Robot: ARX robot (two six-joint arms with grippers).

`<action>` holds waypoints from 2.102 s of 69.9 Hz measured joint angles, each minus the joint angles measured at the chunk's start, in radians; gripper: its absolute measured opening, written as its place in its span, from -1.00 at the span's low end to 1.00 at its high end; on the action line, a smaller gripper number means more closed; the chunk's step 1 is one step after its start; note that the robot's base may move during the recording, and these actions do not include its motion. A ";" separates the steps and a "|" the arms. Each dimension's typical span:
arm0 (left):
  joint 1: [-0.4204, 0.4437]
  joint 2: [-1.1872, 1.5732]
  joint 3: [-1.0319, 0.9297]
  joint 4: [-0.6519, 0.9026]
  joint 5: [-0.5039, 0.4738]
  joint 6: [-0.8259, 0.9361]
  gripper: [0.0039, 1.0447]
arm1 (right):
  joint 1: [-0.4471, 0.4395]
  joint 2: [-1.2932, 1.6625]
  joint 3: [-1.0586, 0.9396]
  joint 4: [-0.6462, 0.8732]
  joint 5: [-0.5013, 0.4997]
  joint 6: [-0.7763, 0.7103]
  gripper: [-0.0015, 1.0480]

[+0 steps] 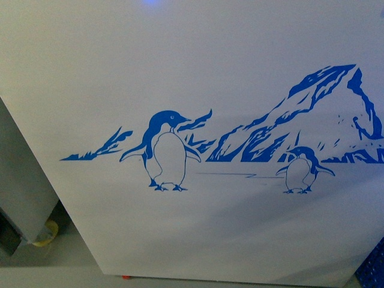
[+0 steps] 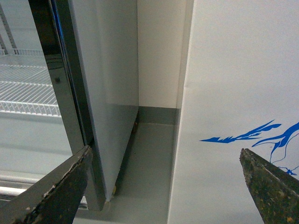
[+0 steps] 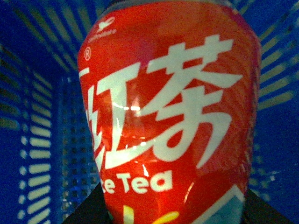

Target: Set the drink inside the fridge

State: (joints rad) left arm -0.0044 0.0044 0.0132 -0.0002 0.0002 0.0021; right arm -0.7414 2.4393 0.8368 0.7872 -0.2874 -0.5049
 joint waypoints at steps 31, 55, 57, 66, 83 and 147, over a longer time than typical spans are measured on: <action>0.000 0.000 0.000 0.000 0.000 0.000 0.85 | -0.077 -1.118 -0.359 -0.393 -0.249 0.300 -0.28; 0.000 0.000 0.000 0.000 0.000 0.000 0.85 | 0.017 -1.777 -0.286 -0.649 -0.328 0.631 -0.28; 0.000 0.000 0.000 0.000 0.000 0.000 0.85 | 0.031 -1.794 -0.286 -0.660 -0.320 0.643 -0.28; 0.000 0.000 0.000 0.000 0.000 0.000 0.85 | 0.112 -1.878 -0.286 -0.698 -0.263 0.681 -0.28; 0.000 0.000 0.000 0.000 0.000 0.000 0.85 | 0.358 -2.019 -0.289 -0.802 -0.074 0.703 -0.28; 0.000 0.000 0.000 0.000 0.000 0.000 0.85 | 0.959 -2.118 -0.426 -0.743 0.574 0.499 -0.28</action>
State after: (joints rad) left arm -0.0044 0.0044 0.0132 -0.0002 0.0002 0.0017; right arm 0.2172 0.3214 0.4110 0.0441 0.2867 -0.0055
